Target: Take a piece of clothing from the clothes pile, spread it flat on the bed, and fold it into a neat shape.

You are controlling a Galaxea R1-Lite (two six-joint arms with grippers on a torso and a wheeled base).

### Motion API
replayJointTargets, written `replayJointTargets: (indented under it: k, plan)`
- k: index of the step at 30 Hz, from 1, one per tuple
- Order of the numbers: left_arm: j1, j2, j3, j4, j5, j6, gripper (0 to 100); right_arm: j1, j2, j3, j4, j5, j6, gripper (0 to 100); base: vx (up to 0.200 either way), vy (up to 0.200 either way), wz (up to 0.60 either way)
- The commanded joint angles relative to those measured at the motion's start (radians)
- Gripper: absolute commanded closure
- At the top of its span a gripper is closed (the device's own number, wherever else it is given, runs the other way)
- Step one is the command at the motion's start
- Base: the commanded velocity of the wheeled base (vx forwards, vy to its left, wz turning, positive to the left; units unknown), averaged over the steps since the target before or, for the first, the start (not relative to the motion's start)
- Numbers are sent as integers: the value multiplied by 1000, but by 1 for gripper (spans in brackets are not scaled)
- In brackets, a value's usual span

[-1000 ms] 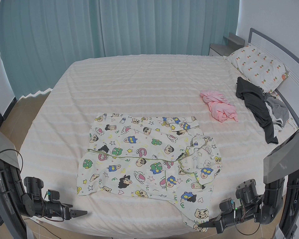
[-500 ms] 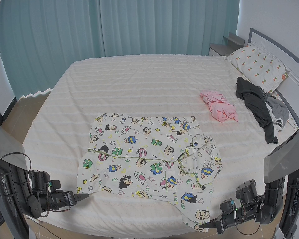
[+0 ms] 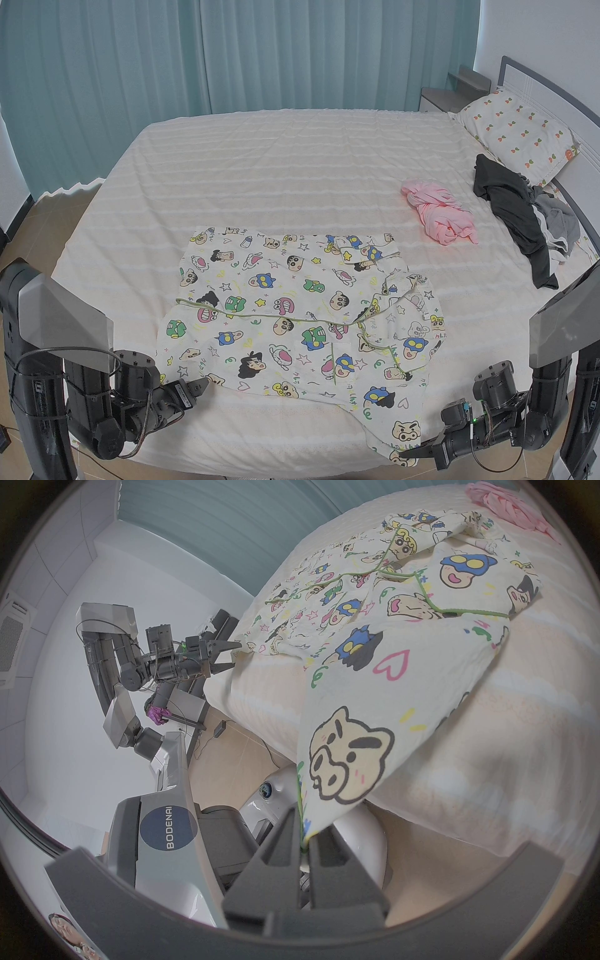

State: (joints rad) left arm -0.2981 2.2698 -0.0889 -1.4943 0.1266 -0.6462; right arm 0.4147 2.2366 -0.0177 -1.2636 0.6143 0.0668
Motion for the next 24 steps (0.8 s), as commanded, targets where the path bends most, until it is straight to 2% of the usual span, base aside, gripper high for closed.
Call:
replayJointTargets:
  k: [1,6,14,24]
  plan:
    - [-32,-4,-9,-4,28,-78,0,1,5,18,0,1,-9,100,0,0,0]
    - [-27,-44,83,0,38,-181,0,1,5,18,0,1,-12,100,0,0,0]
    - [-21,-113,80,17,42,-354,0,1,6,18,0,-1,-15,100,0,0,0]
    - [-15,7,-5,14,74,-417,0,1,8,18,1,1,-28,100,0,0,0]
